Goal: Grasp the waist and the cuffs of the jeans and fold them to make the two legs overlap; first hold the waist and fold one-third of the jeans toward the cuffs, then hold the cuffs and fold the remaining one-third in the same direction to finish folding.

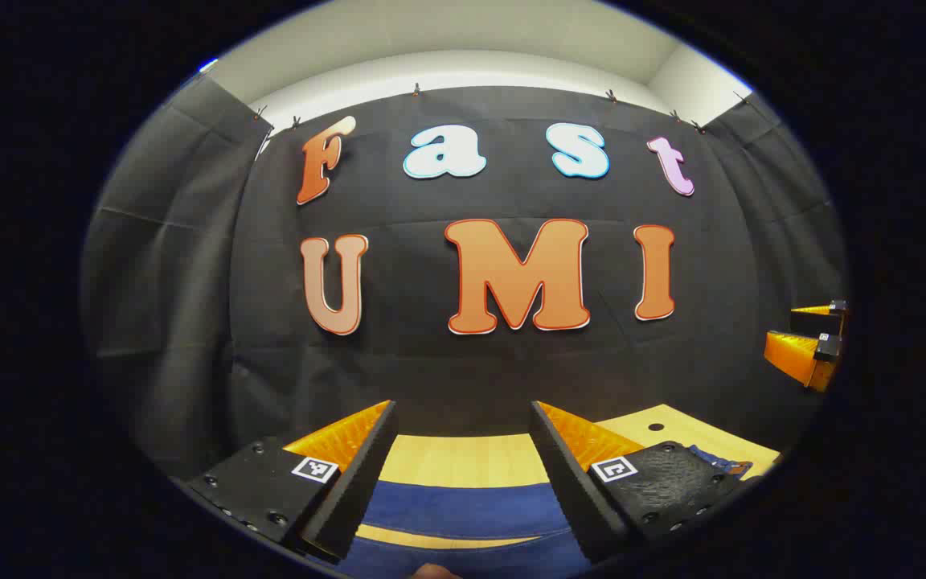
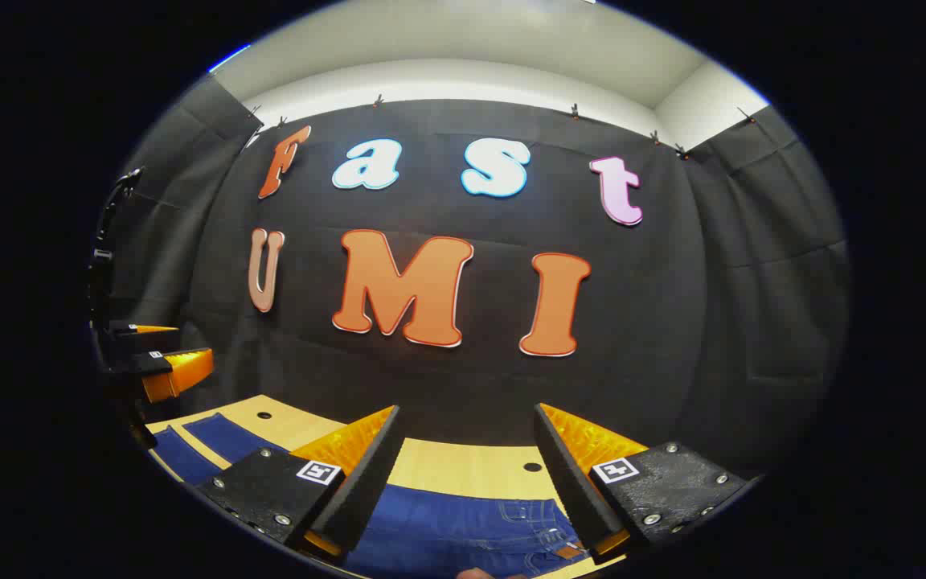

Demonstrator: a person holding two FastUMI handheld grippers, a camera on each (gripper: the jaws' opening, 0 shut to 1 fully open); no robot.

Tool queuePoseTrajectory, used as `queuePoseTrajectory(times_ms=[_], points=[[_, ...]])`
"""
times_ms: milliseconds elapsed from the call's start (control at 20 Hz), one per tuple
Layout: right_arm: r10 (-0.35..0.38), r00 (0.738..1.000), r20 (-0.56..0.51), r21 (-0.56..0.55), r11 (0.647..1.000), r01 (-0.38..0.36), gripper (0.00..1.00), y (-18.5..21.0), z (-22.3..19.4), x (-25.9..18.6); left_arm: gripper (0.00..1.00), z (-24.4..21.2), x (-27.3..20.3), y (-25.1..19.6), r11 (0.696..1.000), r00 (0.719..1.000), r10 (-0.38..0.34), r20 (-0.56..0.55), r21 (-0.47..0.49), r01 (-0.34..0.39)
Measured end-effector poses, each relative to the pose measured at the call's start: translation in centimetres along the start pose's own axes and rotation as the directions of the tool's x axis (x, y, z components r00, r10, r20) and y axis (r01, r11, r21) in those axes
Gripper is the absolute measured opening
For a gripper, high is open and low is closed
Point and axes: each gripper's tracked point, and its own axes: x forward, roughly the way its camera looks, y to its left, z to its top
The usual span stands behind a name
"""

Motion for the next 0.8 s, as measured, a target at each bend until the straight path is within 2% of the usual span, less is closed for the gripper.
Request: queuePoseTrajectory(times_ms=[50, 150, 250, 300, 350, 500, 550, 600, 800], points=[[0.012, 1.0, 0.006, 0.002, 1.0, -0.012, 0.98, 0.0, 0.2, 0.4, 1.0, 0.3, 0.2, 0.1, 1.0, 1.0, 0.02, 0.009, 0.014, -0.02], [0.046, 0.999, 0.016, 0.018, 0.999, -0.046, 0.98, 0.5, 0.4, 0.9, 0.98, 0.2, 0.0, -0.2, 0.999, 0.999, 0.043, 0.012, 0.023, -0.043], [0.058, 0.998, 0.019, 0.014, 0.998, -0.058, 0.98, 0.8, 0.2, 1.3, 1.0, 0.2, 0.3, -0.7, 0.999, 0.999, 0.032, 0.018, -0.004, -0.032], [0.052, 0.999, 0.004, 0.014, 0.999, -0.052, 0.94, 0.9, -0.2, 1.6, 0.98, -0.2, 0.4, -0.9, 1.0, 1.0, 0.022, 0.009, -0.013, -0.022], [0.046, 0.999, -0.006, 0.023, 0.999, -0.046, 0.98, 1.0, -0.4, 1.6, 0.98, -0.6, 0.7, -0.6, 1.0, 1.0, 0.019, 0.005, -0.013, -0.019], [-0.001, 0.999, -0.044, 0.046, 0.999, 0.003, 1.0, 1.1, -1.4, 1.8, 1.0, -1.5, 2.0, 0.6, 1.0, 1.0, -0.005, -0.018, -0.02, 0.005], [-0.016, 0.998, -0.062, 0.052, 0.998, 0.019, 0.94, 1.4, -1.8, 1.9, 1.0, -1.7, 2.5, 1.1, 1.0, 1.0, -0.011, -0.024, -0.023, 0.011], [-0.027, 0.997, -0.072, 0.05, 0.998, 0.031, 0.98, 1.7, -2.1, 1.9, 0.99, -1.7, 2.8, 2.2, 1.0, 1.0, -0.008, -0.017, -0.017, 0.007], [-0.084, 0.99, -0.11, 0.049, 0.995, 0.09, 0.98, 1.9, -3.1, 1.9, 1.0, -2.1, 4.4, 5.7, 0.999, 1.0, 0.026, -0.01, 0.02, -0.025]])
